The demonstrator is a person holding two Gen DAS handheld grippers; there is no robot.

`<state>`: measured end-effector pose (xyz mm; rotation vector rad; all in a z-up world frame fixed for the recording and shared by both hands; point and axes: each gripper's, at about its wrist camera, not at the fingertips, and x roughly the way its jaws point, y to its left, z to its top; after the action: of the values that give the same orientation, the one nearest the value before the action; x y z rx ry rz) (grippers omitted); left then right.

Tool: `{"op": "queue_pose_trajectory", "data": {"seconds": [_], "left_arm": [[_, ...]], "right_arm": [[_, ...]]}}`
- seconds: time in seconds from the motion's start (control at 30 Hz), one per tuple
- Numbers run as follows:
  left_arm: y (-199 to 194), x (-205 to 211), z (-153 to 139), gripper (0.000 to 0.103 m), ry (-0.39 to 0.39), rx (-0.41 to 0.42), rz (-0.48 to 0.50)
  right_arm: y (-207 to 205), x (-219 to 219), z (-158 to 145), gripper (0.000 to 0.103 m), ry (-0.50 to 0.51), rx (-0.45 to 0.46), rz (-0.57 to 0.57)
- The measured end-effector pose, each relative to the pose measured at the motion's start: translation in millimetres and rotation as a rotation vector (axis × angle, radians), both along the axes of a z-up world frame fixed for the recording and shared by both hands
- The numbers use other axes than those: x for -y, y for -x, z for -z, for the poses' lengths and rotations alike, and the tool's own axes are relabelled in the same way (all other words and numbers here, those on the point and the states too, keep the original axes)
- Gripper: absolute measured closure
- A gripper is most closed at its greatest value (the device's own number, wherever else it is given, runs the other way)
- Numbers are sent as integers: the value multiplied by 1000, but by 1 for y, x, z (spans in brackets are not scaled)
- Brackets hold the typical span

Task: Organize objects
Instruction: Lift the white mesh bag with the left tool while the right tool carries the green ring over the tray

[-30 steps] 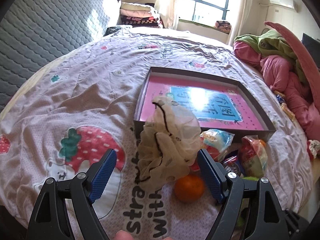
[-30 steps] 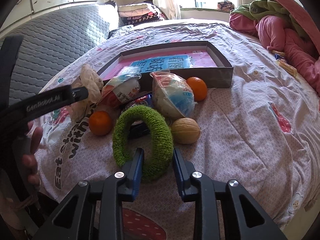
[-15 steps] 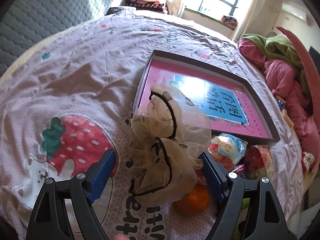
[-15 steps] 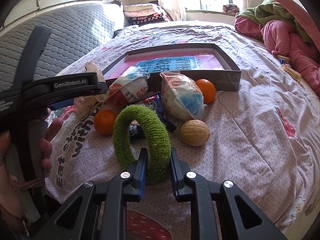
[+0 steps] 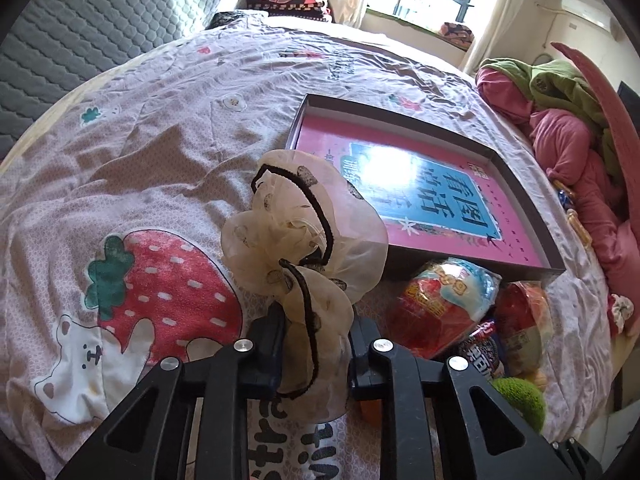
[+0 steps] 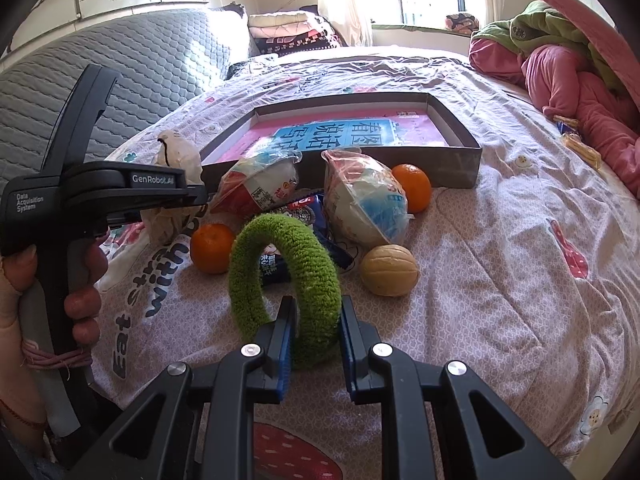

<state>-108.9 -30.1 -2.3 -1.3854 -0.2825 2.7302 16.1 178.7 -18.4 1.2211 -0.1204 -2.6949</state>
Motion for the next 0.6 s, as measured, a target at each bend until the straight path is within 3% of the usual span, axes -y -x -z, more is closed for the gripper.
{"op": "queue_pose_trajectory", "data": {"seconds": [0.6], "left_arm": [[-37, -11, -36, 83, 13, -186, 92]], "right_arm": [[-7, 5, -21, 85, -53, -130, -14]]}}
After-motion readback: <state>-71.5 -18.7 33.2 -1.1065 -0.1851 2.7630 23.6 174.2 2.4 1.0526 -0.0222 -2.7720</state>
